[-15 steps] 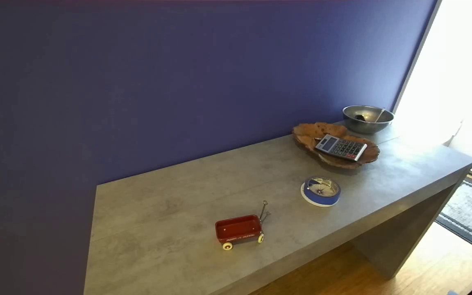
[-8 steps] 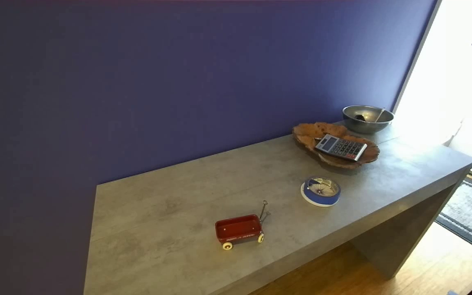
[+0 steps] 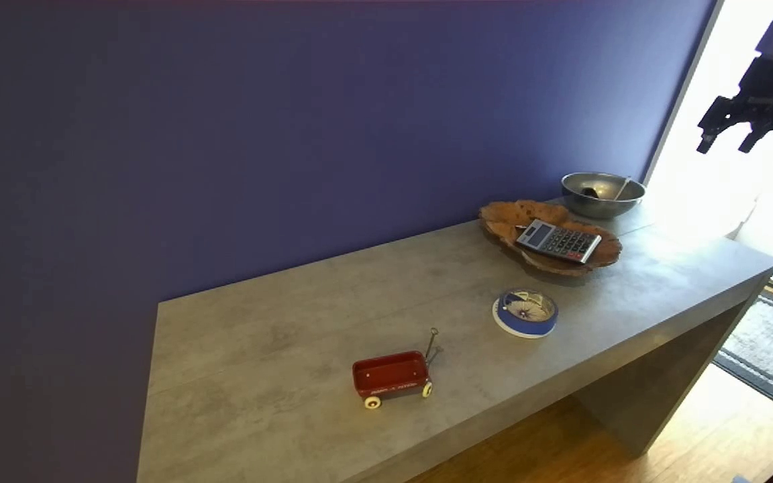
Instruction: Move the silver bowl to the left and remove the glasses from the silver bowl and put it on the table
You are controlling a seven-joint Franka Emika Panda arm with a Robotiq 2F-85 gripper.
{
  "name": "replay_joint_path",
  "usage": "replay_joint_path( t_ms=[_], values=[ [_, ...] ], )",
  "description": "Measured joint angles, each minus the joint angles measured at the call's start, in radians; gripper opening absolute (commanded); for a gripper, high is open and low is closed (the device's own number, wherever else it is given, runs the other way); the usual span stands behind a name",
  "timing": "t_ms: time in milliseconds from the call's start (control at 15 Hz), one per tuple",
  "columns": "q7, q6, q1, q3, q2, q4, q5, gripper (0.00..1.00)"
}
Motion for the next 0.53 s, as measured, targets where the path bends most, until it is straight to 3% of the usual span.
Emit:
replay_joint_path(
  t_ms=[200,400,533],
  values=[
    [0.02,0.006,0.0,0.024,0.129,0.051,0.048,1.0],
    [0.03,0.009,-0.002,0.029,0.145,0.068,0.051,1.0],
    [0.095,0.074,-0.009,0.04,0.159,0.061,0.078,1.0]
  ],
)
